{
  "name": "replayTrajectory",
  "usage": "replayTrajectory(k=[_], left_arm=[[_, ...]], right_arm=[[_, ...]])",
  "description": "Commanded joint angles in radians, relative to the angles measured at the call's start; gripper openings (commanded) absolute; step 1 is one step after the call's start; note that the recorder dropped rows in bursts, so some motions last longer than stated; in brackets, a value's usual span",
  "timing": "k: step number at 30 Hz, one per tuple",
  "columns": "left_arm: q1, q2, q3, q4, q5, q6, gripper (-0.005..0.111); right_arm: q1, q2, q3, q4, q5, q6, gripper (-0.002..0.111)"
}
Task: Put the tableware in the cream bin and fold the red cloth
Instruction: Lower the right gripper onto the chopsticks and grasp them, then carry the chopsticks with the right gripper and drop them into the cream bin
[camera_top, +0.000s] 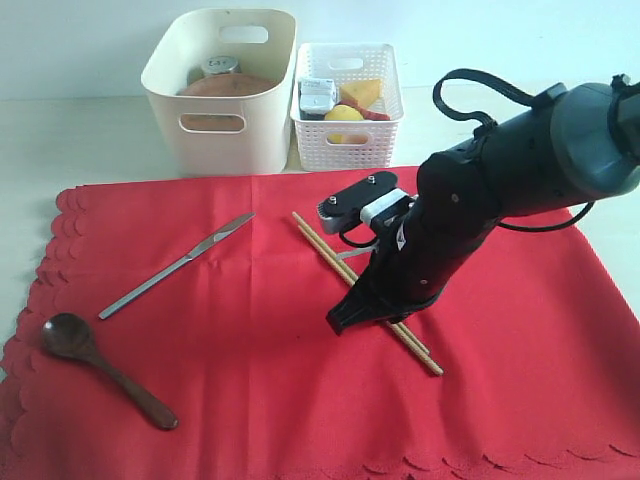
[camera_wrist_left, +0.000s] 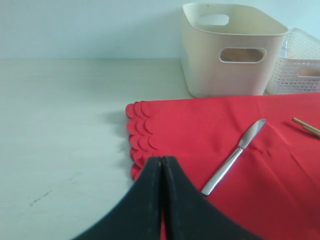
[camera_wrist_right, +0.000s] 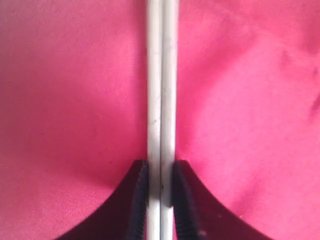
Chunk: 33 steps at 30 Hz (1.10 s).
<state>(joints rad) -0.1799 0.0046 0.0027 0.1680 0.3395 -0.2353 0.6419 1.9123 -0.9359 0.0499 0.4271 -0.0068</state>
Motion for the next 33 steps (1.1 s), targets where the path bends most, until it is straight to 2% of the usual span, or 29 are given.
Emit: replayTrajectory(k=[1, 16, 26, 33], left_arm=[[-0.006, -0.005, -0.003, 0.003, -0.012, -0.004, 0.001], [-0.006, -0.005, -0.003, 0.003, -0.012, -0.004, 0.001], [-0.006, -0.005, -0.003, 0.003, -0.012, -0.004, 0.001], [-0.006, -0.005, -0.003, 0.003, -0.012, -0.004, 0.001]], right_arm=[[-0.002, 0.029, 0.009, -0.005, 0.036, 0.007, 0.0], [-0.002, -0.173, 0.009, 0.003, 0.178, 0.007, 0.0], [-0.002, -0.284, 0.009, 0.003, 0.205, 0.007, 0.0], [-0.002, -0.304, -0.105, 0.003, 0.232, 0.007, 0.0]])
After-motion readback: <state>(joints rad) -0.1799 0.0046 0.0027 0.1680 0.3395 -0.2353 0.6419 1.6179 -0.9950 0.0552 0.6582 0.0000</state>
